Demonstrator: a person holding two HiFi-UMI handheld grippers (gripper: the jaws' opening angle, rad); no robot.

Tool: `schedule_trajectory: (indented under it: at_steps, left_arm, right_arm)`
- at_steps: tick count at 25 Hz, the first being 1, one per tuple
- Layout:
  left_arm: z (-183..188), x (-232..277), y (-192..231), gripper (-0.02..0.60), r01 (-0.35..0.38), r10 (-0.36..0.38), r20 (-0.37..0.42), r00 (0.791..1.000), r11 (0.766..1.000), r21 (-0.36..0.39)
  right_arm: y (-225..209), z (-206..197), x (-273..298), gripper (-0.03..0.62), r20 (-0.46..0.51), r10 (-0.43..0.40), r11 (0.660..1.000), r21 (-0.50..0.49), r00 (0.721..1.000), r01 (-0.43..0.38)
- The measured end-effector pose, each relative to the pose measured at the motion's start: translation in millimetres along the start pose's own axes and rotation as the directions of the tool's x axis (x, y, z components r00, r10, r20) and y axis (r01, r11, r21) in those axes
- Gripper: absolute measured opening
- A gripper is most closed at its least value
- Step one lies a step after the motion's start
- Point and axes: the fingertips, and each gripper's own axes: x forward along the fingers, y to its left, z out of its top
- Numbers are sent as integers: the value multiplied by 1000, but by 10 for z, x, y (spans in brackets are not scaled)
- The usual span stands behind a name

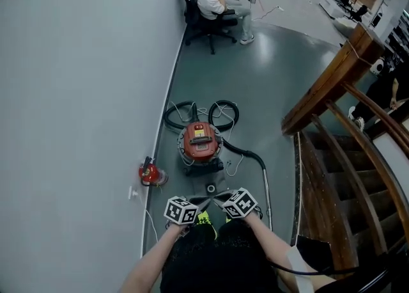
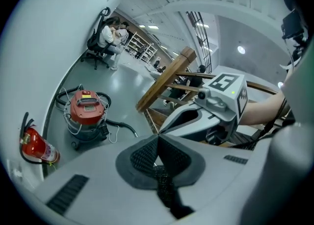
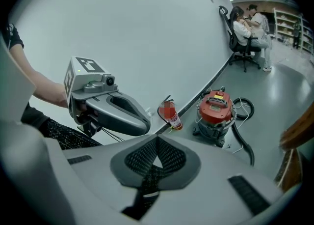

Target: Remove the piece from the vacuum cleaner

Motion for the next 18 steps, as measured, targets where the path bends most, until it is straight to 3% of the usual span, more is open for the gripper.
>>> schedule_trajectory:
  at_steps: [18]
  left_arm:
    - [-268,-61,-388,10,-102,106,73,992,993,-58]
  right_arm:
    - [147,-339,-323,15,23,40,998,-50,999,-38]
